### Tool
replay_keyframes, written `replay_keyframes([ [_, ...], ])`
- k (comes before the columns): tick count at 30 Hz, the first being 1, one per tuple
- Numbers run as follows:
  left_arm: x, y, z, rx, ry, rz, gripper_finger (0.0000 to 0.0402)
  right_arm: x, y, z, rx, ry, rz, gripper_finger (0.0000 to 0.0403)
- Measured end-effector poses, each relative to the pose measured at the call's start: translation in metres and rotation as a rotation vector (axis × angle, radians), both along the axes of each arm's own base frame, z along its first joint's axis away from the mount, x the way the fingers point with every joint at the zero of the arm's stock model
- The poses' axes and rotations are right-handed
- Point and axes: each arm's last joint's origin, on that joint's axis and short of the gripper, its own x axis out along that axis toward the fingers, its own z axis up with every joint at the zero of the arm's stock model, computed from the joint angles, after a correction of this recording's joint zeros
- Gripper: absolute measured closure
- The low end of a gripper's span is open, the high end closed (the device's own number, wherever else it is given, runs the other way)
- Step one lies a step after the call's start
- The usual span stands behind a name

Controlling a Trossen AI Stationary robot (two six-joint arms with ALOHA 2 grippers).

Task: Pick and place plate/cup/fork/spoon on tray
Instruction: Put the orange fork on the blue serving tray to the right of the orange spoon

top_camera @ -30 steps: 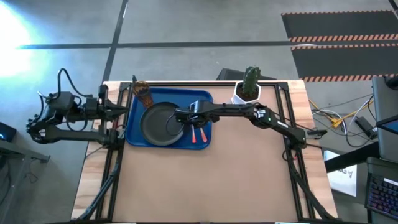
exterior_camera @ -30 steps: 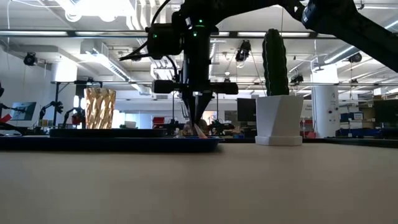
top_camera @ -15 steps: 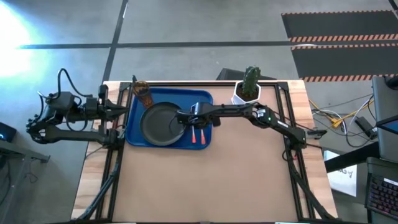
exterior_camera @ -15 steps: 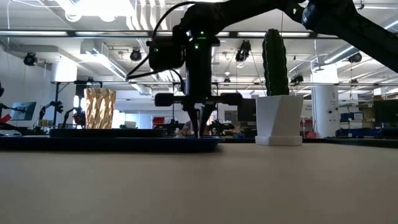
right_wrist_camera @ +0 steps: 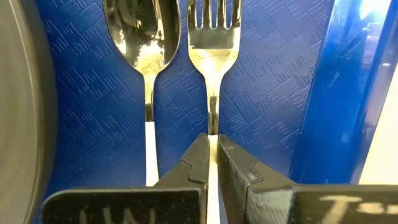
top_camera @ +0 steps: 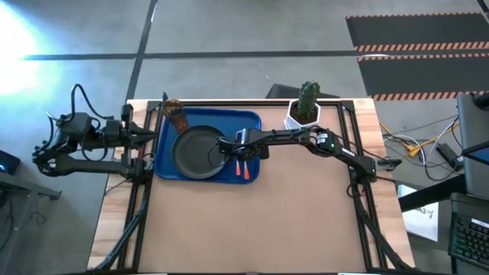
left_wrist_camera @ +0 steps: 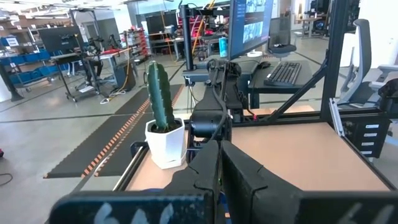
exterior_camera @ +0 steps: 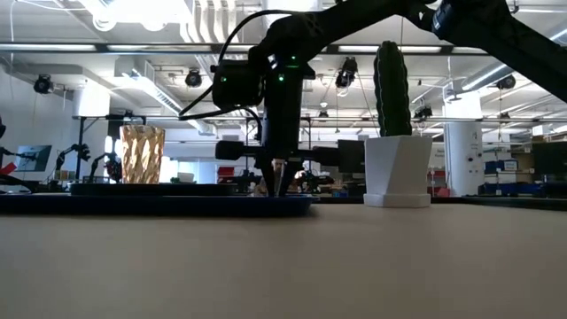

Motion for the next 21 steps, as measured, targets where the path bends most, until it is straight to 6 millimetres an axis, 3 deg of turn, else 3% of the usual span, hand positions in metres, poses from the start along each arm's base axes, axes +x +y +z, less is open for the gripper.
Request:
replay_keyframes([
  [16, 0.0, 0.0, -0.003, -0.008, 0.03, 0.001, 0.0402, -0.005, -0.036, -0.001, -0.027, 0.002, -0.027, 0.0394],
  [21, 0.0, 0.0, -0.003, -0.008, 0.03, 0.001, 0.0402, -0.005, -0.039, -0.001, -0.037, -0.009, -0.041, 0.0394],
])
